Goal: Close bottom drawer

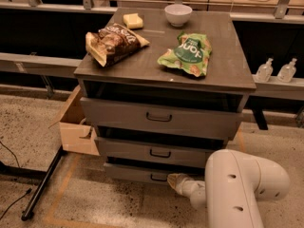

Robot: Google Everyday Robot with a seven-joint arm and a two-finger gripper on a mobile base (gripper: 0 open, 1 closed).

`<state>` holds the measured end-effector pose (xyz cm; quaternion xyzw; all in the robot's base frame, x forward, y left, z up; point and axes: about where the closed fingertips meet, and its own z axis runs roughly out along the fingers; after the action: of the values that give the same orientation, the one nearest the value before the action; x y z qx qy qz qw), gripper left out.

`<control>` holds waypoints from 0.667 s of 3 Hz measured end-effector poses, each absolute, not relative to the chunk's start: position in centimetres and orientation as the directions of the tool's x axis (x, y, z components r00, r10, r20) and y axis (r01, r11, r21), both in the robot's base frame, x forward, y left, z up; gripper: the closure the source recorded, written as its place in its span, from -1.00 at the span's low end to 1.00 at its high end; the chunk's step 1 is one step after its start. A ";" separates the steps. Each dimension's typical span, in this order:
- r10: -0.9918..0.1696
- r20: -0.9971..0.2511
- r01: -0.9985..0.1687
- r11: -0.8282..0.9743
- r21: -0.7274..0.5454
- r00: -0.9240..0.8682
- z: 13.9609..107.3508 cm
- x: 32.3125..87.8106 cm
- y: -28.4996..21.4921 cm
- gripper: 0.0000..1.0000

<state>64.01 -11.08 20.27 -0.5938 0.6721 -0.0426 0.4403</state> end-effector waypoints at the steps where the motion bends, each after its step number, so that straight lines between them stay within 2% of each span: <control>1: -0.827 -0.556 -0.785 0.291 -0.546 0.080 20.3 62.7 -12.2 1.00; 2: -0.807 -0.588 -0.816 0.306 -0.491 0.051 21.1 59.7 -14.2 1.00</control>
Offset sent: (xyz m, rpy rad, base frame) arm -0.0879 -0.0719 0.0190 0.0987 0.1853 0.0134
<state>59.72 -14.20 21.08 -0.5890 0.6888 0.0049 0.4225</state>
